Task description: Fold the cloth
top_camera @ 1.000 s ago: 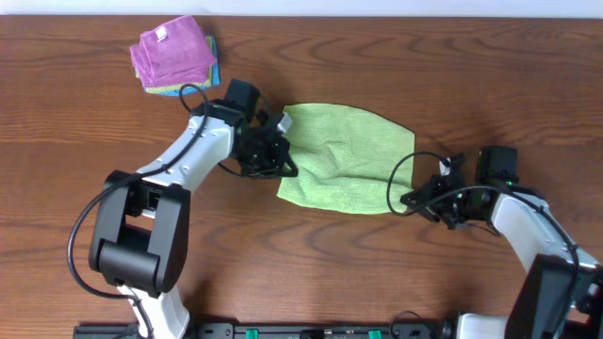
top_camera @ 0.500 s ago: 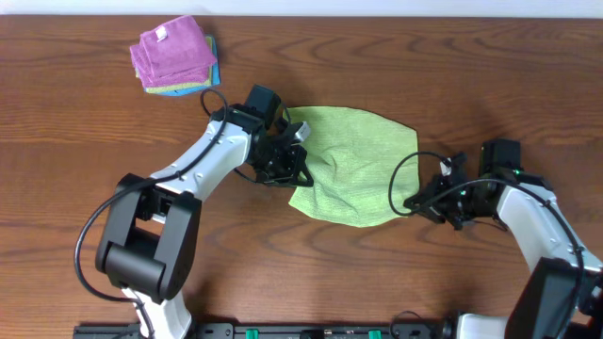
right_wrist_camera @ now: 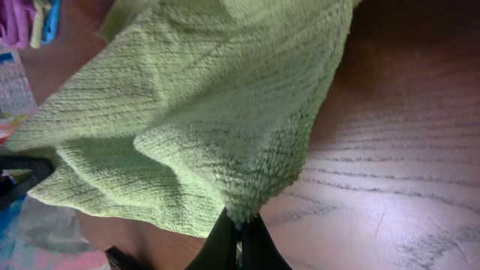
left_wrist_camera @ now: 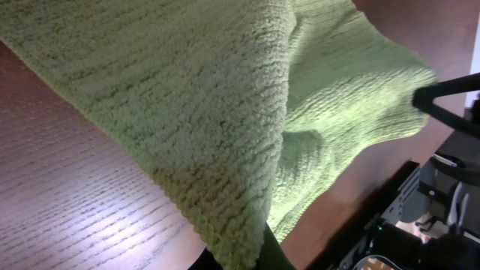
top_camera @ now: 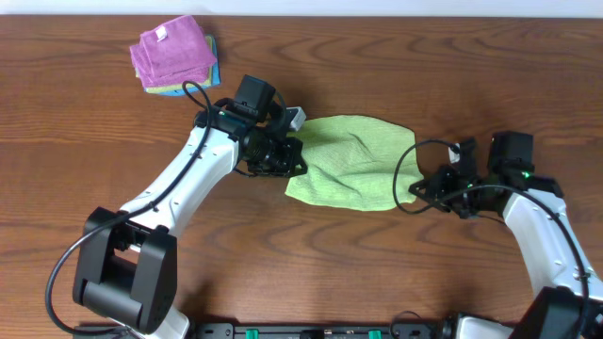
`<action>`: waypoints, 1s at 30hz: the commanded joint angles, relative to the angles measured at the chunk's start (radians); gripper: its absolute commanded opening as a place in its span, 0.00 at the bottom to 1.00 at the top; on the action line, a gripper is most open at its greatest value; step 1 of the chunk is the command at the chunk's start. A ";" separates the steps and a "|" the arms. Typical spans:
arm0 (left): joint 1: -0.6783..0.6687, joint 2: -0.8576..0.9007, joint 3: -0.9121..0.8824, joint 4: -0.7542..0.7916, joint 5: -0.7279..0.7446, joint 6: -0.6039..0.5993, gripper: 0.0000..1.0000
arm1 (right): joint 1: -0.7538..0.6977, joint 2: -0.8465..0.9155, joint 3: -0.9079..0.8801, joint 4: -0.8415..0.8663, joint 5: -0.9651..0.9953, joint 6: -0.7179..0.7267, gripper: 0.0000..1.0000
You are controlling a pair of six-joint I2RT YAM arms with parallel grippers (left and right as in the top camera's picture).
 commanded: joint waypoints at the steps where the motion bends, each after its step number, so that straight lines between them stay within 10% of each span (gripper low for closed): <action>1: 0.002 -0.007 0.021 -0.002 -0.025 -0.005 0.06 | 0.010 -0.013 0.025 -0.004 -0.002 0.002 0.02; 6: 0.002 -0.007 0.021 -0.029 -0.025 -0.005 0.06 | 0.010 -0.013 0.025 -0.031 -0.001 0.000 0.02; 7: 0.002 -0.007 0.021 -0.037 -0.025 -0.005 0.18 | 0.010 -0.013 0.025 -0.035 -0.002 -0.003 0.02; 10: 0.002 -0.007 0.021 -0.055 -0.026 -0.004 0.95 | 0.010 -0.013 0.025 -0.046 -0.001 -0.012 0.02; 22: 0.002 -0.006 0.021 0.045 -0.167 -0.003 0.98 | 0.010 -0.014 0.025 -0.074 -0.001 -0.048 0.02; 25: 0.002 -0.001 0.021 0.103 -0.205 -0.004 0.80 | 0.010 -0.013 0.025 -0.074 -0.001 -0.048 0.02; 30: 0.002 0.074 0.021 0.165 -0.214 -0.053 0.07 | 0.010 -0.014 0.025 -0.074 -0.001 -0.056 0.02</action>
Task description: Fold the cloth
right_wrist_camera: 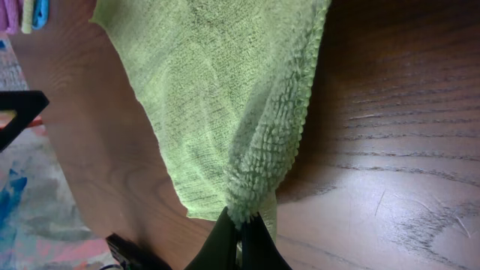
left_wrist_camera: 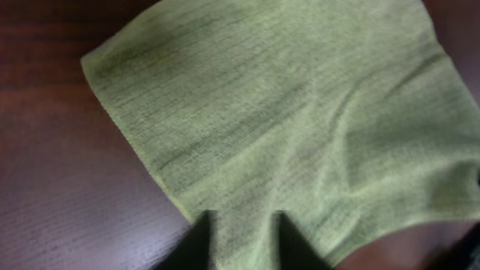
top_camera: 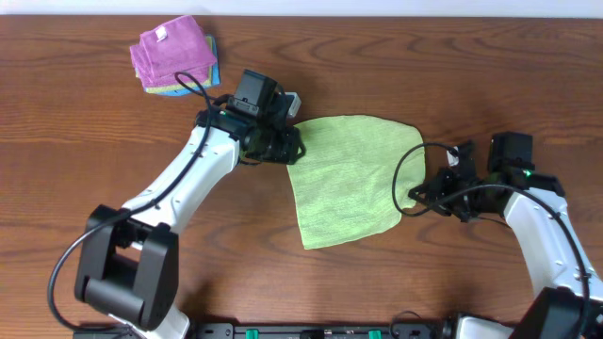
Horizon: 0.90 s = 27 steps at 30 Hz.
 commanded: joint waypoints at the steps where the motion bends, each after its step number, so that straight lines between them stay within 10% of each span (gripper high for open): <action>1: 0.002 0.072 0.020 0.034 -0.025 -0.044 0.06 | 0.010 -0.013 0.017 0.000 -0.001 -0.024 0.02; 27: -0.004 0.171 0.020 0.248 -0.031 -0.003 0.06 | 0.010 -0.013 0.017 -0.040 0.044 -0.058 0.02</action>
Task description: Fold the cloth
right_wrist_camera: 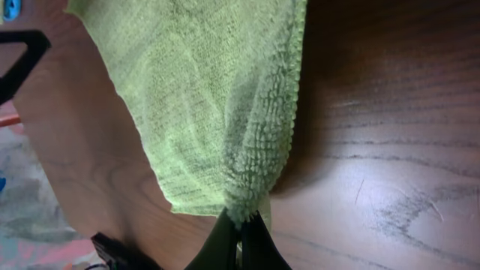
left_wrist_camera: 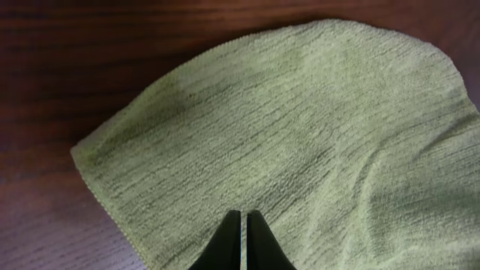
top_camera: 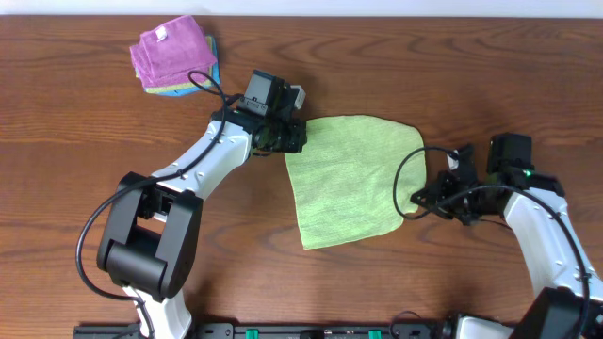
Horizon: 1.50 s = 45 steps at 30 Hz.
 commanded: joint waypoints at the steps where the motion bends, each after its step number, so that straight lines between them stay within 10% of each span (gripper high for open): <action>1: -0.003 0.048 0.020 0.012 -0.024 0.038 0.06 | 0.010 -0.013 0.017 -0.005 -0.001 -0.030 0.02; 45: -0.001 0.209 0.020 0.153 -0.251 0.172 0.06 | 0.103 -0.013 0.017 -0.081 0.029 -0.036 0.02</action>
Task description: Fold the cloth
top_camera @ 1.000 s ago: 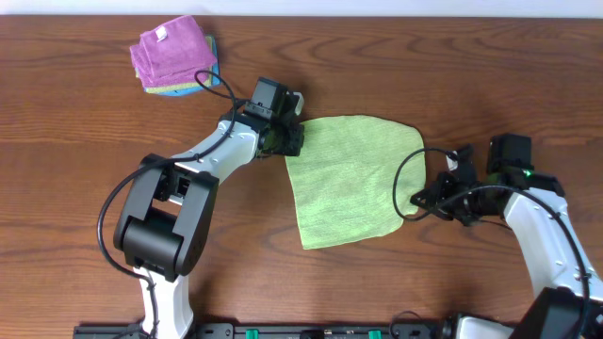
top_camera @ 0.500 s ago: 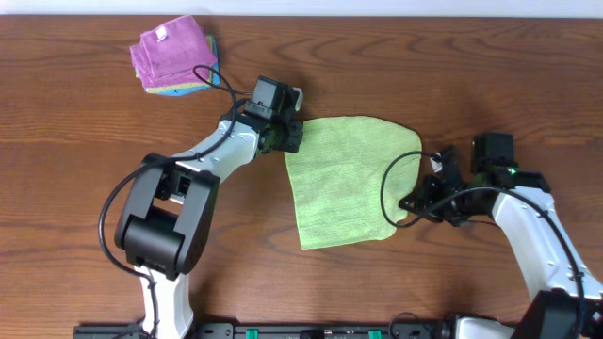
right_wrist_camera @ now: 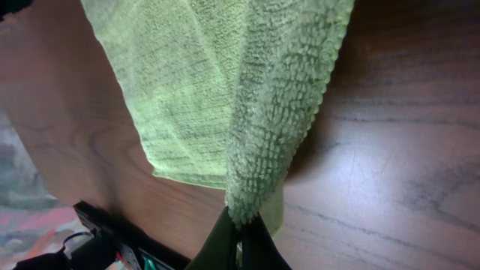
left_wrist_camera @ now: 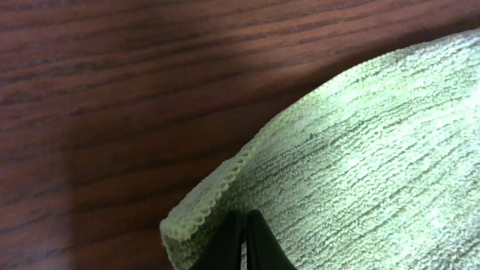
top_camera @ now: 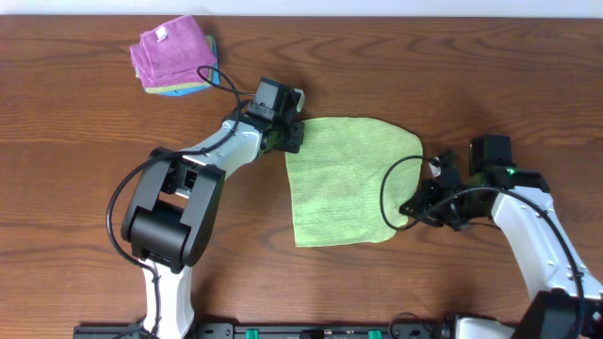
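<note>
A green cloth (top_camera: 344,179) lies spread on the wooden table (top_camera: 94,207). My left gripper (top_camera: 285,138) is at its far left corner. In the left wrist view the shut gripper (left_wrist_camera: 241,215) has its tips down on the flat cloth (left_wrist_camera: 360,150), just inside the hemmed corner. No cloth bunches between the fingers. My right gripper (top_camera: 412,209) is shut on the cloth's near right edge. In the right wrist view a lifted fold of cloth (right_wrist_camera: 277,112) runs down into the gripper (right_wrist_camera: 240,221).
A stack of folded cloths (top_camera: 174,54), magenta on top with blue and yellow under it, sits at the far left of the table. A black cable (top_camera: 388,193) of the right arm loops over the cloth's right edge.
My left gripper has gone from above the cloth to low on its far left corner, still shut. My right gripper, still holding the right edge, has shifted slightly left and nearer.
First both grippers held the crumpled cloth between them. Then the left gripper was open over the cloth, which lay spread flat, while the right kept its hold. Then the left was shut above the cloth, and now it touches the corner.
</note>
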`<action>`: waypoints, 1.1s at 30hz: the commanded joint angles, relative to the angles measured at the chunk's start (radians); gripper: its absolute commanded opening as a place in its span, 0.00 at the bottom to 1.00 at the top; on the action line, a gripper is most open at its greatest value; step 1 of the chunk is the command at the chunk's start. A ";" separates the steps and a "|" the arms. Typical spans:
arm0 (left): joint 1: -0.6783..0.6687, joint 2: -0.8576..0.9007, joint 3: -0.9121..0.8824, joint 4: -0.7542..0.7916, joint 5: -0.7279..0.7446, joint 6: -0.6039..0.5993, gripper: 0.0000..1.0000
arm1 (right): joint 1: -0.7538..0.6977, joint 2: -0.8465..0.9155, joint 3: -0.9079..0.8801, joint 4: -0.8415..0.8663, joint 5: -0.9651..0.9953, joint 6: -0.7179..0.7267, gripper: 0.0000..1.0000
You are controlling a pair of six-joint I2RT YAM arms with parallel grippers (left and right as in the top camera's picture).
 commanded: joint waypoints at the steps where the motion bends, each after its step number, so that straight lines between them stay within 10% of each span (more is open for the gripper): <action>1: 0.000 0.039 0.010 -0.004 -0.058 0.045 0.06 | 0.007 -0.013 0.017 -0.011 0.000 -0.016 0.02; 17: 0.050 0.039 0.035 -0.005 -0.085 0.066 0.06 | 0.008 -0.013 0.017 -0.085 0.029 -0.017 0.02; 22: 0.050 0.039 0.035 -0.007 -0.074 0.065 0.06 | 0.011 -0.013 0.017 -0.080 0.029 -0.017 0.49; 26: 0.050 0.039 0.035 -0.011 -0.069 0.065 0.06 | 0.011 -0.013 0.017 -0.074 0.054 -0.017 0.68; 30: 0.050 0.039 0.035 -0.016 -0.058 0.065 0.06 | 0.011 -0.013 0.017 -0.040 0.142 0.011 0.61; 33: 0.050 0.039 0.035 -0.020 -0.051 0.065 0.06 | 0.011 -0.010 0.017 0.051 0.153 0.023 0.21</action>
